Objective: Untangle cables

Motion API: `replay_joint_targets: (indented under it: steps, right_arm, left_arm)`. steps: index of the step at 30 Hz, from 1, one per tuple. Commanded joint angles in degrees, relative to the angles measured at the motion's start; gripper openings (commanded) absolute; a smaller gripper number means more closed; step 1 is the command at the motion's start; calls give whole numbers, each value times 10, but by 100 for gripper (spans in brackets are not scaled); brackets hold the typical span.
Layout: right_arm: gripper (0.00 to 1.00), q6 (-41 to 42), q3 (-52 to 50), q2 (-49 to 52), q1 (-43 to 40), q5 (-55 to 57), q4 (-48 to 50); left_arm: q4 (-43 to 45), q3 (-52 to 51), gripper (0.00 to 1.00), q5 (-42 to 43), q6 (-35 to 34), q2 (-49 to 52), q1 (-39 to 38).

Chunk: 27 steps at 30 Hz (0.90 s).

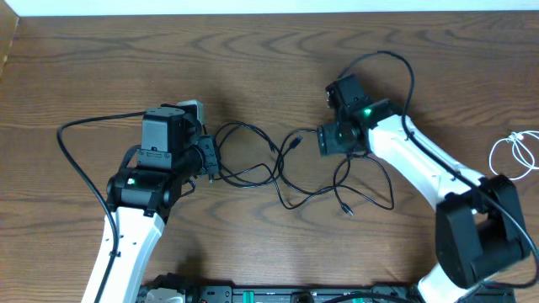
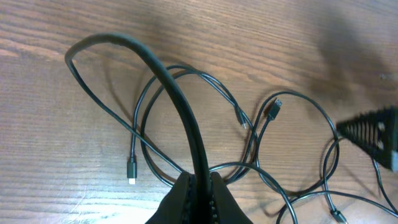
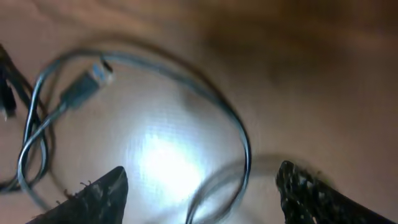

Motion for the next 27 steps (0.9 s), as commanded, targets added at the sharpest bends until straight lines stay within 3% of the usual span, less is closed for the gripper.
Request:
replay_joint_targets:
  steps: [1, 14, 16, 19, 21, 24, 27]
  right_arm:
    - [72, -90, -5, 32, 4, 6, 26]
    - [69, -186, -5, 103, 23, -10, 126]
    - [59, -187, -5, 104, 23, -9, 131]
    - [27, -186, -5, 104, 22, 2, 130]
    - [15, -186, -5, 104, 21, 15, 123]
    - [2, -177, -5, 104, 15, 43, 106]
    - [1, -142, -3, 102, 2, 66, 88]
  left_arm:
    - [-1, 6, 8, -8, 9, 4, -1]
    - [-1, 6, 8, -8, 9, 4, -1]
    - [-1, 6, 8, -8, 9, 4, -1]
    - [-1, 6, 8, -8, 9, 4, -1]
    - [-1, 6, 8, -8, 9, 4, -1]
    - [-1, 6, 8, -8, 9, 4, -1]
    - [-1, 6, 8, -8, 9, 4, -1]
